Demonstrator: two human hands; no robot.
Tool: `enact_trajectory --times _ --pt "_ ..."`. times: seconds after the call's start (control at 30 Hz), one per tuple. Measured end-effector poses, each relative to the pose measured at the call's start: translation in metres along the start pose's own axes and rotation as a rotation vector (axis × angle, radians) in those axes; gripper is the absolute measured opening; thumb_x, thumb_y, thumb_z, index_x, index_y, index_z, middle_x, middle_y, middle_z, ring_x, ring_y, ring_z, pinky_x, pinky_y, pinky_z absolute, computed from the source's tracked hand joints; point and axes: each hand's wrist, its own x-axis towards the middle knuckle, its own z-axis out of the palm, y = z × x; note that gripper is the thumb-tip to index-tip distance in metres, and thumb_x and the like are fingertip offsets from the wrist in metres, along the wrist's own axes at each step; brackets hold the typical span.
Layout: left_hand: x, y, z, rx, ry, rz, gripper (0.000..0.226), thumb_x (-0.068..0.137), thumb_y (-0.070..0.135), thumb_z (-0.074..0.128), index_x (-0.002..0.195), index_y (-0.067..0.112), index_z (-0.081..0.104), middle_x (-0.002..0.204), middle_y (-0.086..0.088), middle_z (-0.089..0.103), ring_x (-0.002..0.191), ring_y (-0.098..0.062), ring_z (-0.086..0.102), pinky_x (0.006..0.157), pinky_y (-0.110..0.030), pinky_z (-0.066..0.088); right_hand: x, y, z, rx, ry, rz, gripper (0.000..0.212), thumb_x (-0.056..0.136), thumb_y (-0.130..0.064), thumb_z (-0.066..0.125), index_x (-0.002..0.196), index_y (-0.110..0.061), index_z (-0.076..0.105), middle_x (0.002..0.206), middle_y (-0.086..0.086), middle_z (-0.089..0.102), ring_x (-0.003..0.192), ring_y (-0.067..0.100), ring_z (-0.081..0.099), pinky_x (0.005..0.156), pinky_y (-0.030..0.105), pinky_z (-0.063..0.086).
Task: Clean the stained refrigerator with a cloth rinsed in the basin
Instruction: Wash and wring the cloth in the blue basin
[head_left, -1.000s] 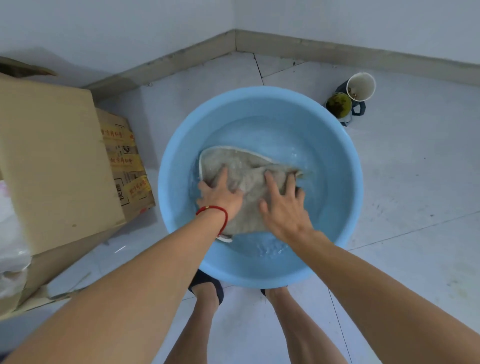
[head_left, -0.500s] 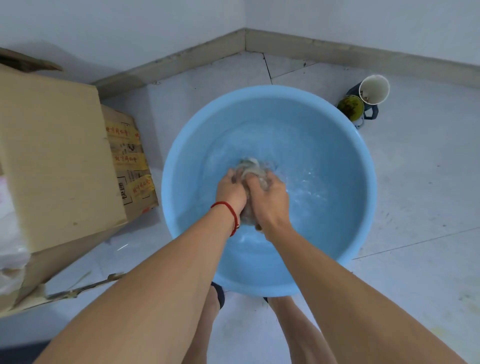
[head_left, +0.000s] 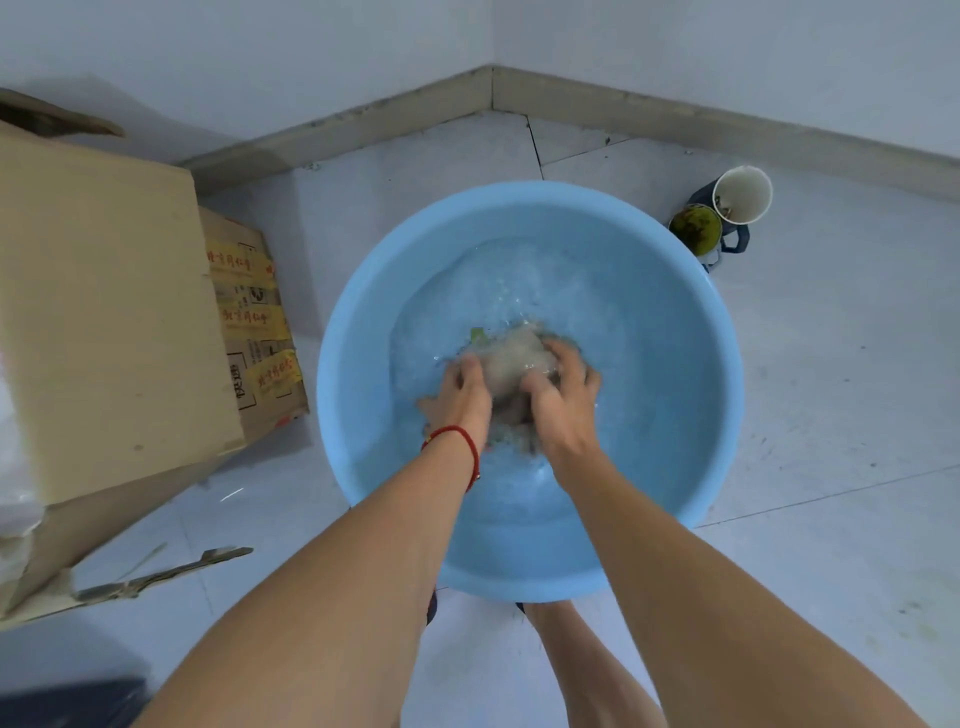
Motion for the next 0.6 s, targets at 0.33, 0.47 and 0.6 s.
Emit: enact_trajectory --times 0.33,0.47,0.6 --pt "-0.047 0.044 -0.012 0.019 -0.044 0.253 0.036 0.089 0.052 0.056 0.078 0.019 0.064 0.098 -0.011 0.075 0.097 -0.032 0.071 0.091 -0.046 0.057 0.007 -0.029 -0.006 -0.468 0.105 -0.134 0.040 0.100 -0.055 0.051 0.087 -0.018 0.061 0.094 0.013 0.071 0.094 0.035 0.063 0.079 0.037 0.049" --pt "-0.076 0.061 -0.040 0.280 -0.075 0.342 0.040 0.084 0.052 0.070 0.092 0.013 0.070 0.097 -0.004 0.075 0.093 -0.023 0.068 0.088 -0.035 0.055 0.006 -0.035 -0.033 -0.973 0.063 -0.182 0.052 0.107 -0.055 0.029 0.113 -0.013 0.059 0.121 0.020 0.061 0.112 0.044 0.059 0.088 0.048 0.047" --pt "-0.106 0.072 -0.075 0.424 -0.309 0.452 0.035 0.063 0.030 0.080 0.087 0.012 0.063 0.082 0.000 0.063 0.079 -0.017 0.061 0.070 -0.027 0.052 -0.014 -0.041 -0.064 -1.037 -0.025 -0.226 0.037 0.107 -0.053 0.034 0.122 -0.027 0.056 0.136 0.010 0.038 0.126 0.039 0.041 0.086 0.050 0.048"
